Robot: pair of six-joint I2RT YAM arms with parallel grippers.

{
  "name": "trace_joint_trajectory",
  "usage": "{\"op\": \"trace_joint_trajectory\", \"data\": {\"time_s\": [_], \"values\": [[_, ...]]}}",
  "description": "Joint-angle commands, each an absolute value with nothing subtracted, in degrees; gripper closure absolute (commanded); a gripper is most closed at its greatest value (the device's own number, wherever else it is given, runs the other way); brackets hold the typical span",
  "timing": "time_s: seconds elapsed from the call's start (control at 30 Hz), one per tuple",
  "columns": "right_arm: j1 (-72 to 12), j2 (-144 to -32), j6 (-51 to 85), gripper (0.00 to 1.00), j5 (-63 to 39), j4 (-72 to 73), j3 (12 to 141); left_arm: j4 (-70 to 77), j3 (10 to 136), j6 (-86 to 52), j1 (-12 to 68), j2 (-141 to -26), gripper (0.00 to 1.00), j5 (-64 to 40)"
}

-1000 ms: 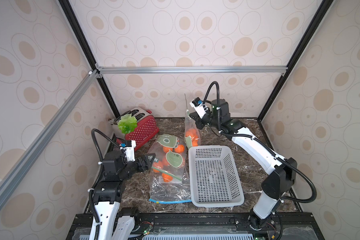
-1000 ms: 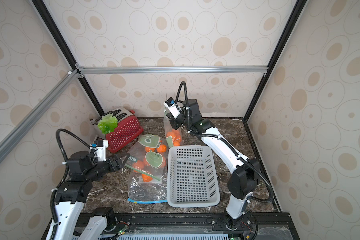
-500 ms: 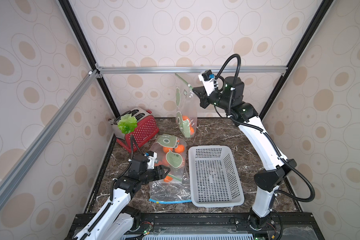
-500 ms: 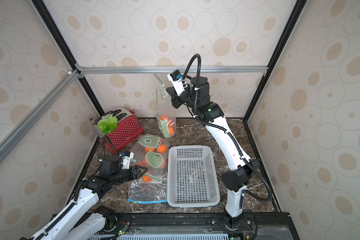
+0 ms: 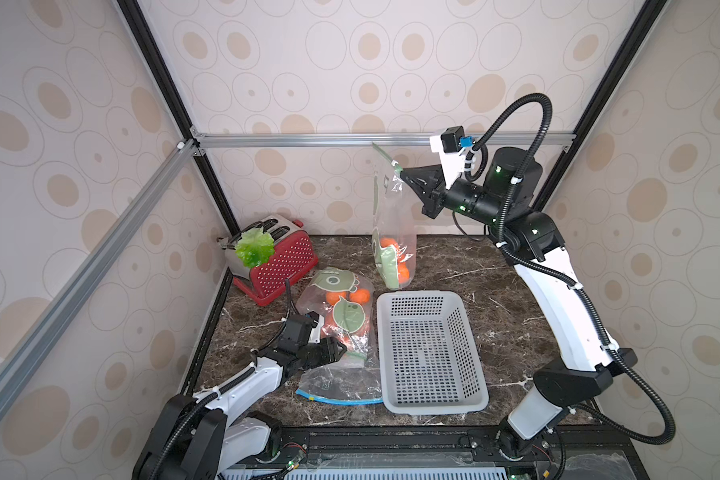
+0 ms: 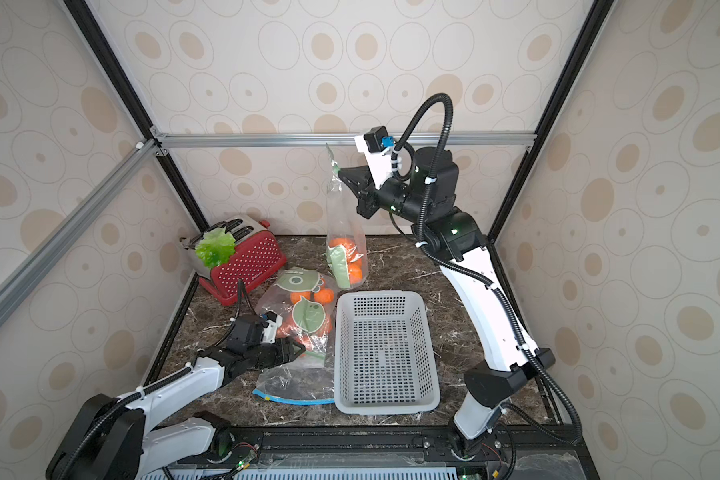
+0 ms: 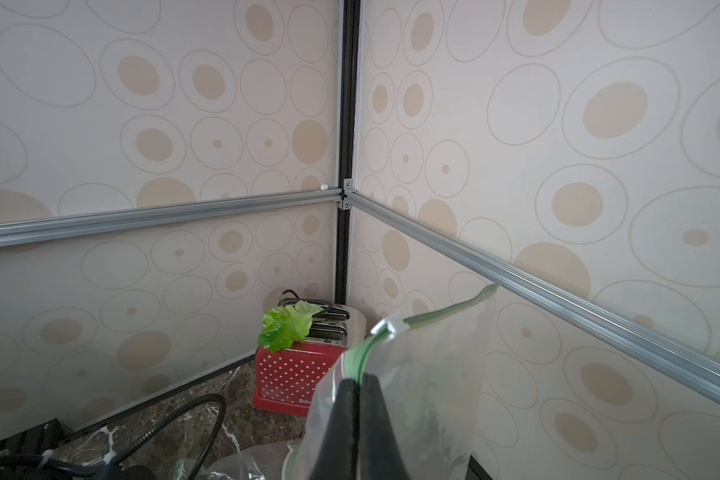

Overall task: Open the zip-top bag and take out the orange
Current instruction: Move the zipper food storage bag to the center of the board.

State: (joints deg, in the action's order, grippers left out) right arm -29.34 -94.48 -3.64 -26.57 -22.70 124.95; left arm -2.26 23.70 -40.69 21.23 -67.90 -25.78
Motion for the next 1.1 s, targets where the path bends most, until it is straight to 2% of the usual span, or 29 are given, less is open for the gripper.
{"op": "trace_joint_trajectory", "data": {"time_s": [0.0,0.37,0.53,0.67,0.9,1.07], "values": [[-29.53,-91.45,-2.57,1.00,-30.68,-22.12,121.84,3.19,25.35,-42.01,21.54,-72.04,0.37,-21.86],[-29.63,-82.02,-1.37,1.00,-36.27,-18.90,106.52,11.74,40.13,-40.42,21.24,-92.53,0.39,-16.04],[-29.67,-80.97,1.64,1.00,-39.49,-16.04,103.50,11.10,46.47,-40.18,19.70,-96.62,0.39,-19.40],[-29.74,-82.27,4.56,1.00,-42.87,-12.71,102.55,3.47,44.65,-39.27,16.52,-86.40,0.34,-18.83],[-31.82,-89.60,8.21,1.00,-45.39,-11.02,108.40,-28.93,48.40,-34.98,14.17,-59.11,0.20,0.74],[-35.87,-96.35,6.22,1.00,-46.85,-15.53,115.72,-40.94,54.73,-31.65,13.99,-47.65,0.17,4.06]]}}
